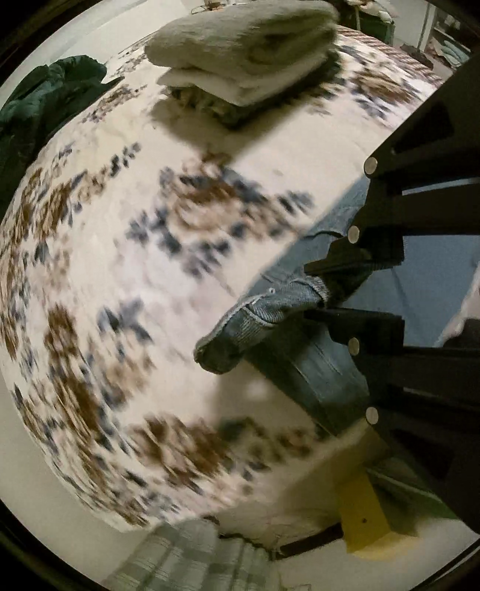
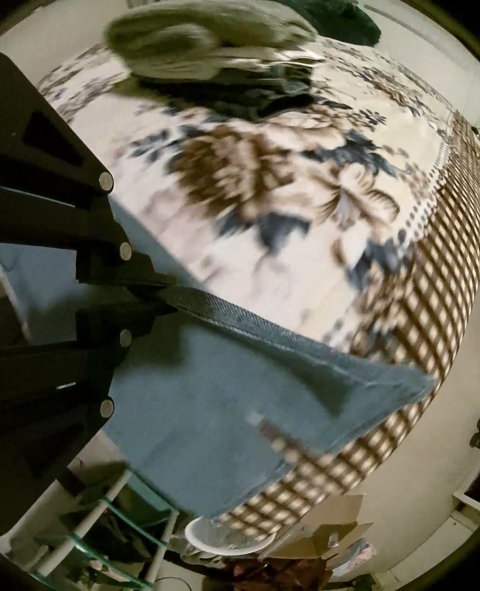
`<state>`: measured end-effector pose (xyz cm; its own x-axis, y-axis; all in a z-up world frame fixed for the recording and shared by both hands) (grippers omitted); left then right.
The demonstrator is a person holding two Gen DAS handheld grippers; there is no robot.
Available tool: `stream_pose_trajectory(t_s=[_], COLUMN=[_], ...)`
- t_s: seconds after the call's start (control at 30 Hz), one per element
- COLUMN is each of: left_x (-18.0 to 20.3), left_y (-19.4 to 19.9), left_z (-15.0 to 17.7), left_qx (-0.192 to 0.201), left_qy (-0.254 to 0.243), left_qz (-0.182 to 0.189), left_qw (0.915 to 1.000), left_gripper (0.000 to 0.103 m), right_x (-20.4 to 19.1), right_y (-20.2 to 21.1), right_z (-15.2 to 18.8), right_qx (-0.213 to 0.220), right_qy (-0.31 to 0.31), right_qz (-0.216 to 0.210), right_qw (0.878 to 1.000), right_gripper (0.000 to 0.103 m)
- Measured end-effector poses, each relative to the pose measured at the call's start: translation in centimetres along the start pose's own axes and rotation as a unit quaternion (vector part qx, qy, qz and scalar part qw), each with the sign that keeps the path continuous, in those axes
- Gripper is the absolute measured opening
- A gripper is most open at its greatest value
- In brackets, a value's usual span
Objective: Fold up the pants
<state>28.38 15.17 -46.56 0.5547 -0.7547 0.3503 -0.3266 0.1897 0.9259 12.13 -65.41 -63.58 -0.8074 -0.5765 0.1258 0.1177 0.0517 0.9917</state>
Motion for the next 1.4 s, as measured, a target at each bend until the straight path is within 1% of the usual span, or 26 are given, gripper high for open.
stream_pose_trajectory(t_s=[0.03, 0.07, 0.1, 0.13, 0.2, 0.23, 0.33, 0.43, 0.57, 0.6, 0.63, 0.67, 0.7, 0.77, 0.83, 0.87, 0.9, 1.0, 1.03, 1.1, 1.13, 1.2, 1.23, 1.27, 1.33, 1.4], left_x=[-1.1, -2.9, -4.4, -6.3, -8.6, -10.1, -12.9, -14.0, -13.1, -12.8, -12.6, -12.5, -12.2, -11.5, -9.8, -9.1, -8.3, -4.1, -1.7, 1.2, 3.7, 6.8, 9.3, 10.8, 13.8, 16.2], left_y=[0.1, 0.0, -0.2, -1.1, -2.8, -4.7, -8.0, -10.2, -9.7, -9.0, -8.4, -7.7, -6.9, -5.7, -4.7, -4.5, -4.5, -6.0, -7.2, -8.7, -10.1, -11.6, -12.8, -13.5, -14.8, -15.9], left_z=[0.9, 2.2, 3.4, 4.8, 6.4, 7.5, 9.4, 9.8, 9.5, 9.4, 9.5, 9.6, 9.5, 10.0, 10.4, 10.5, 10.8, 12.7, 13.8, 15.3, 16.6, 18.2, 19.5, 20.2, 21.8, 23.2], left_qx=[-0.002, -0.007, -0.013, -0.021, -0.032, -0.04, -0.056, -0.056, -0.048, -0.044, -0.039, -0.035, -0.031, -0.021, -0.011, -0.011, -0.013, -0.036, -0.052, -0.072, -0.084, -0.099, -0.108, -0.114, -0.122, -0.123], left_qy=[0.0, 0.006, 0.011, 0.018, 0.027, 0.028, 0.038, 0.041, 0.019, 0.014, 0.012, 0.011, 0.01, -0.001, -0.02, -0.029, -0.038, -0.079, -0.109, -0.144, -0.169, -0.198, -0.226, -0.245, -0.282, -0.314], left_qz=[-0.006, -0.013, -0.018, -0.029, -0.045, -0.064, -0.083, -0.089, -0.091, -0.084, -0.078, -0.072, -0.067, -0.062, -0.056, -0.051, -0.046, -0.019, -0.016, -0.004, 0.003, 0.01, 0.019, 0.018, 0.02, 0.02], left_qw=[1.0, 0.9999, 0.9997, 0.9992, 0.9981, 0.9968, 0.9943, 0.9937, 0.9945, 0.9954, 0.9961, 0.9967, 0.9972, 0.9979, 0.9982, 0.9982, 0.9982, 0.996, 0.9925, 0.987, 0.982, 0.9751, 0.9679, 0.9627, 0.9514, 0.9413], left_gripper=[0.014, 0.014, 0.014, 0.014, 0.013, 0.013, 0.013, 0.014, 0.017, 0.017, 0.017, 0.019, 0.023, 0.031, 0.046, 0.062, 0.072, 0.073, 0.073, 0.073, 0.074, 0.073, 0.073, 0.073, 0.073, 0.073], right_x=[2.6, 3.9, 6.1, 7.7, 9.5, 10.2, 11.6, 12.1, 12.8, 12.9, 13.3, 13.8, 14.9, 16.9, 20.0, 21.2, 23.0, 26.4, 27.3, 29.1, 29.1, 28.5, 27.8, 26.8, 23.8, 20.9], right_y=[0.7, 0.5, 0.6, 0.0, -1.3, -2.3, -5.4, -8.0, -11.1, -11.4, -11.8, -11.9, -11.7, -11.0, -10.0, -9.6, -9.3, -9.0, -8.9, -9.0, -8.8, -8.4, -8.1, -7.7, -6.9, -6.2], right_z=[1.0, 2.1, 2.6, 3.8, 5.3, 6.0, 7.7, 8.4, 9.2, 9.3, 9.4, 9.4, 9.6, 9.6, 9.0, 8.6, 7.8, 5.8, 4.9, 3.2, 2.2, 0.7, 0.0, -0.6, -1.8, -2.7], right_qx=[-0.001, -0.002, -0.003, -0.009, -0.017, -0.022, -0.029, -0.038, -0.064, -0.069, -0.082, -0.09, -0.091, -0.083, -0.071, -0.063, -0.053, -0.033, -0.026, -0.012, -0.005, -0.002, 0.0, 0.003, -0.002, 0.009], right_qy=[0.004, 0.01, 0.012, 0.015, 0.022, 0.024, 0.035, 0.034, 0.043, 0.043, 0.045, 0.046, 0.042, 0.026, -0.003, -0.018, -0.038, -0.083, -0.1, -0.132, -0.139, -0.132, -0.126, -0.117, -0.084, -0.048], right_qz=[0.001, 0.003, 0.005, 0.01, 0.016, 0.021, 0.039, 0.05, 0.053, 0.046, 0.032, 0.024, 0.01, -0.008, -0.022, -0.028, -0.036, -0.046, -0.05, -0.028, -0.032, -0.037, -0.044, -0.056, -0.052, -0.057], right_qw=[1.0, 1.0, 1.0, 1.0, 0.999, 0.999, 0.998, 0.997, 0.996, 0.996, 0.995, 0.995, 0.995, 0.996, 0.997, 0.997, 0.997, 0.995, 0.993, 0.991, 0.99, 0.99, 0.991, 0.992, 0.995, 0.997], right_gripper=[0.007, 0.007, 0.007, 0.007, 0.007, 0.007, 0.007, 0.007, 0.008, 0.012, 0.024, 0.033, 0.036, 0.047, 0.051, 0.052, 0.052, 0.052, 0.052, 0.052, 0.052, 0.052, 0.052, 0.052, 0.052, 0.052])
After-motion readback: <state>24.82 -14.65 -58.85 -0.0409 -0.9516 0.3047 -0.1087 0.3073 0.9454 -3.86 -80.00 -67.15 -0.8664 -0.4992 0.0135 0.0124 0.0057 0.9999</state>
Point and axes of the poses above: each gripper's, at about its wrist camera, not at the fingertips, and y roughly against the way its jaws point, x to its right, z to its underside, the point moved 2 cm from there along -y, roughly the way its jaws point, and after that the axes turned 15 degrees about z, right-handed, at the moved point
